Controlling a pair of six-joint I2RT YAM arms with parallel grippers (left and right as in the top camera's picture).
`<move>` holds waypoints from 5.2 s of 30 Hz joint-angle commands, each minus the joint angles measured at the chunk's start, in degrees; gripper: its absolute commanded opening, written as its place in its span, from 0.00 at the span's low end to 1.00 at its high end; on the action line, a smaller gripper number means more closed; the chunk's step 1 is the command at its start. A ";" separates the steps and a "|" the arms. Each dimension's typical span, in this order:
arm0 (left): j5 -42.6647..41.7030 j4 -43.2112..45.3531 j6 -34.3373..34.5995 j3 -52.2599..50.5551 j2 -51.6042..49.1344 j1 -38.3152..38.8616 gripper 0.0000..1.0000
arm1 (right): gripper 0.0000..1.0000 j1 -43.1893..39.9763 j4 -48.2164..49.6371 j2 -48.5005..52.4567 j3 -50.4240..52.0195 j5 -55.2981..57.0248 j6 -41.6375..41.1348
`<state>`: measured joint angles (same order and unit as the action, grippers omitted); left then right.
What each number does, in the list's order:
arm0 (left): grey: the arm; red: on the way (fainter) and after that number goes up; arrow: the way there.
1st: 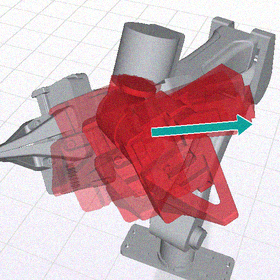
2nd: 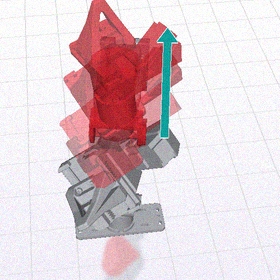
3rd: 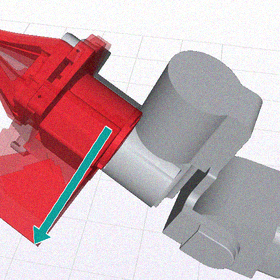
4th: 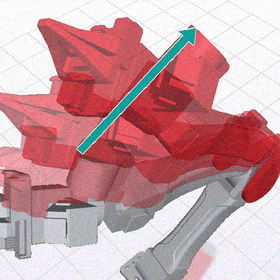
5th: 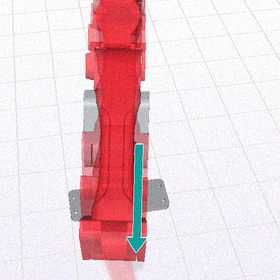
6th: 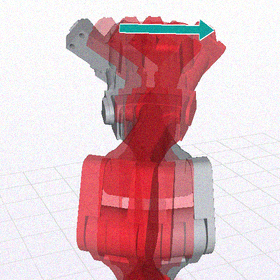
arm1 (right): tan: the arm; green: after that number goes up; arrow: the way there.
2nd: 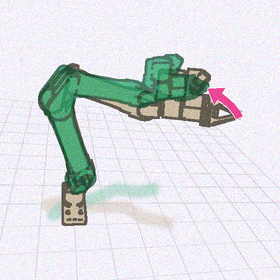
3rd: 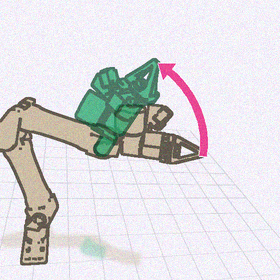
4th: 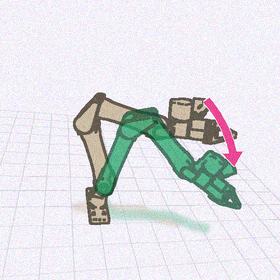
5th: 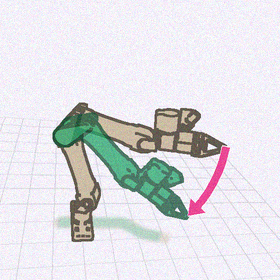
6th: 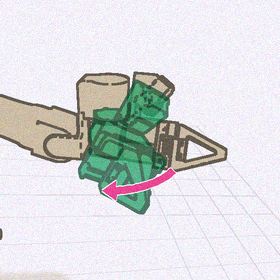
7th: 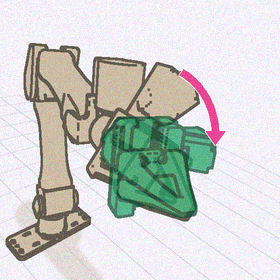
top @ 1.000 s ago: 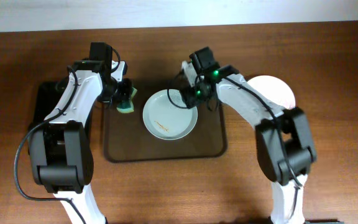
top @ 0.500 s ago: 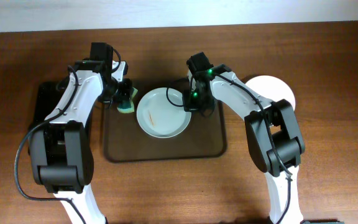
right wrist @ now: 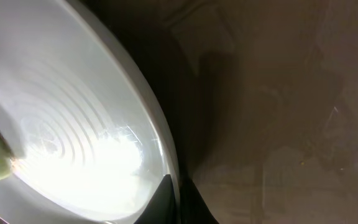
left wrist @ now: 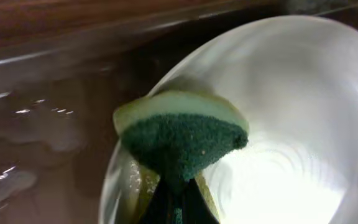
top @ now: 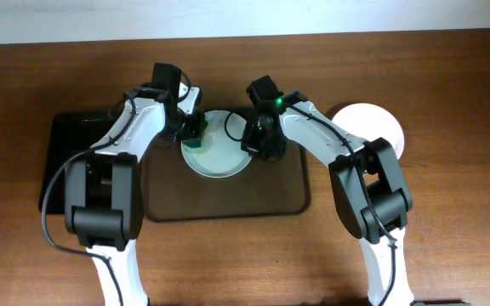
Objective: Clean dirty plates on tray and stack at the side
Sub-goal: 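Scrub the third plate with the sponge in the left gripper, then lift the third plate with the right gripper and carry it right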
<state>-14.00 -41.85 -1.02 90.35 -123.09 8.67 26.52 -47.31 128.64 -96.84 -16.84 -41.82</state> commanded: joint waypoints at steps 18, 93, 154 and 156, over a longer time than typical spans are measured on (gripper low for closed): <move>14.10 -10.23 -0.35 0.68 -3.87 -1.73 0.00 | 0.04 0.42 0.28 1.31 1.05 0.74 1.40; -10.14 -24.85 -7.54 19.41 -3.87 -10.27 0.00 | 0.04 0.42 0.31 1.31 1.05 -1.64 4.13; -10.10 -23.19 -7.26 19.41 -3.89 -8.17 0.00 | 0.04 5.95 -23.47 -21.03 1.03 53.16 -9.11; -10.03 -23.19 -7.26 19.41 -3.89 -8.17 0.00 | 0.04 1.05 -23.26 -22.10 1.03 49.40 -6.54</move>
<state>-23.90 -65.14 -7.94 110.04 -126.98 0.27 31.29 -70.50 109.65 -95.66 39.20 -49.69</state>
